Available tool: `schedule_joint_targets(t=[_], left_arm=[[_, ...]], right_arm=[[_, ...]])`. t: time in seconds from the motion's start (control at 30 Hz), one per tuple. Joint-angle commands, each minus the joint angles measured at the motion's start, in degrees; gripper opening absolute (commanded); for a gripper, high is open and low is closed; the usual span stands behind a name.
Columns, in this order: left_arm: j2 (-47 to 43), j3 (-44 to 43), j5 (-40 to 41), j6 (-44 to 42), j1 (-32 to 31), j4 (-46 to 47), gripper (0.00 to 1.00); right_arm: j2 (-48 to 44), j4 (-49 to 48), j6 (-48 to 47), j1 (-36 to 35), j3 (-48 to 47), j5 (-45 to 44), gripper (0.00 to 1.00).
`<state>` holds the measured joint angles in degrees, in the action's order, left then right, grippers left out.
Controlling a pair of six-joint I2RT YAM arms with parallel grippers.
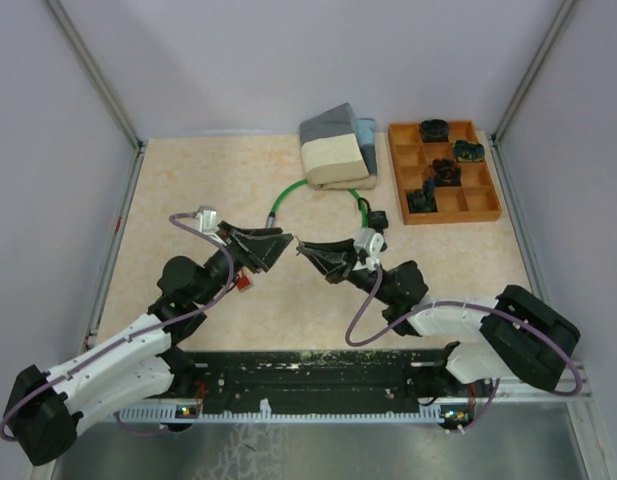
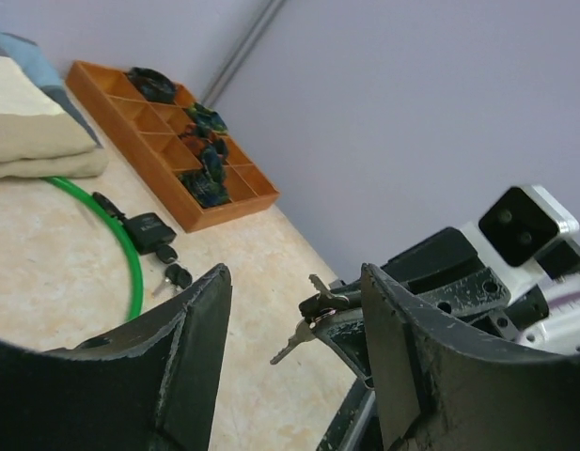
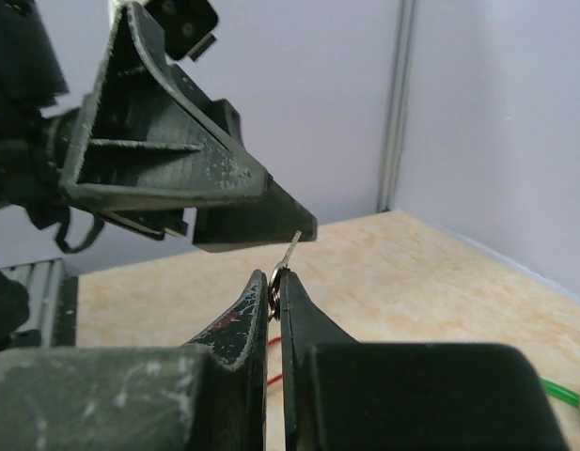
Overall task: Unlock with the key
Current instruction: Pick up the key from the center of the board.
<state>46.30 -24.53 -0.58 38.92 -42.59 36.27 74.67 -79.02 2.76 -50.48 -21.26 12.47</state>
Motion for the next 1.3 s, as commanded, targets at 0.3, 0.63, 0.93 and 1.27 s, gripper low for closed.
schedule_joint_targets(t=[0.3,0.63,0.93,1.27], left_arm=[[6.8,2.7,-17.3,4.4,1.3,20.6,0.53],[6.7,3.4,-18.3,4.6,1.4,23.7,0.24],[6.3,3.6,-19.5,4.1,1.4,24.9,0.00],[1.9,-1.9,-16.7,-4.2,1.4,7.1,0.00]], right_arm=[[0.4,-14.5,16.3,0.6,0.8,6.1,0.00],[2.2,-16.5,19.0,0.6,0.4,7.5,0.00],[3.5,-18.1,21.5,1.2,0.1,7.7,0.00],[-4.4,-4.3,22.1,6.8,-0.6,17.0,0.36]])
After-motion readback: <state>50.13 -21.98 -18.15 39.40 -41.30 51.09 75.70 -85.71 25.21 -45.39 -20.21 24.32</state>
